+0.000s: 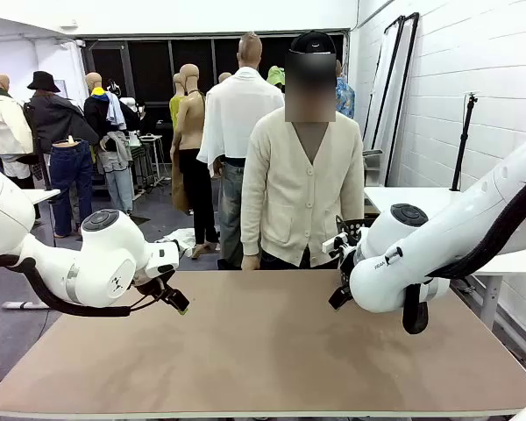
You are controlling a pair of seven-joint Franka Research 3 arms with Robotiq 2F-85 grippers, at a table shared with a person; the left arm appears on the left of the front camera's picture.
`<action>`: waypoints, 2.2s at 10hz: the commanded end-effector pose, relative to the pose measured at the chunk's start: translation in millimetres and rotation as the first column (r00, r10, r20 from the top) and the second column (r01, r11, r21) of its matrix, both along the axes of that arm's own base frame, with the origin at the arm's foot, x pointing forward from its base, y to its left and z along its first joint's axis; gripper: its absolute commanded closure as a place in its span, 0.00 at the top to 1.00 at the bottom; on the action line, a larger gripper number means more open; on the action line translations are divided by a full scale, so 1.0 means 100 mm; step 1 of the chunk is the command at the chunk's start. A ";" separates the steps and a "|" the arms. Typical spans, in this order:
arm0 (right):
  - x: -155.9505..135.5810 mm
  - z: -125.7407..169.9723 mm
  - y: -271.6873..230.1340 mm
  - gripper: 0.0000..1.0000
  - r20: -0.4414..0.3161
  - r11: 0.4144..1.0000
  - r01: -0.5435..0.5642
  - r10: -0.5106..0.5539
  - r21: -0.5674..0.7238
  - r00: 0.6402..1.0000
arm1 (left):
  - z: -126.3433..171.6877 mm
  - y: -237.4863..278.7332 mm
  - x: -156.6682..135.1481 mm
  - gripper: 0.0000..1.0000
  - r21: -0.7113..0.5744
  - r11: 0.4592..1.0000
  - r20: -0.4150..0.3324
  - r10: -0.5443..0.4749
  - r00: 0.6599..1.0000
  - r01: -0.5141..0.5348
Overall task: Fold the training pants.
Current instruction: Grab both ends of the Training pants handed by a person.
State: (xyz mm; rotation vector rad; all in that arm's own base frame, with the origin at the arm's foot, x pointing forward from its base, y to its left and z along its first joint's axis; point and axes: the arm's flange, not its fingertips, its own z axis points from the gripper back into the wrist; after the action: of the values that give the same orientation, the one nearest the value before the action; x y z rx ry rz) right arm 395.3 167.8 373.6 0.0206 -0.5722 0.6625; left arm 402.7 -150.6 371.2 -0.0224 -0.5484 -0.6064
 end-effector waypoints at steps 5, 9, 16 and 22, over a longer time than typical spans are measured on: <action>0.00 0.00 0.00 1.00 0.000 1.000 0.000 0.000 0.000 1.000 | 0.00 0.00 0.00 1.00 0.000 1.000 0.000 0.000 1.000 0.000; 0.00 0.00 0.00 1.00 0.000 1.000 0.000 0.000 0.000 1.000 | 0.00 0.00 0.00 1.00 0.000 1.000 0.000 0.000 1.000 0.000; 0.00 0.12 -0.03 1.00 -0.012 1.000 -0.013 0.013 0.006 1.000 | 0.10 -0.03 -0.03 1.00 0.023 1.000 -0.018 -0.002 1.000 0.002; -0.05 1.11 -0.18 1.00 -0.008 0.998 -0.067 0.068 0.014 0.998 | 1.06 -0.10 -0.18 1.00 -0.001 1.000 0.000 -0.014 1.000 0.014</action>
State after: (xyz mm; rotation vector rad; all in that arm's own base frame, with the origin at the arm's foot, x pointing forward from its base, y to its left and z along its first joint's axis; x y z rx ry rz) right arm 390.3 157.2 475.1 0.0340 -0.5810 0.6977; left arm 390.8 -161.9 464.2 -0.0154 -0.5418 -0.6336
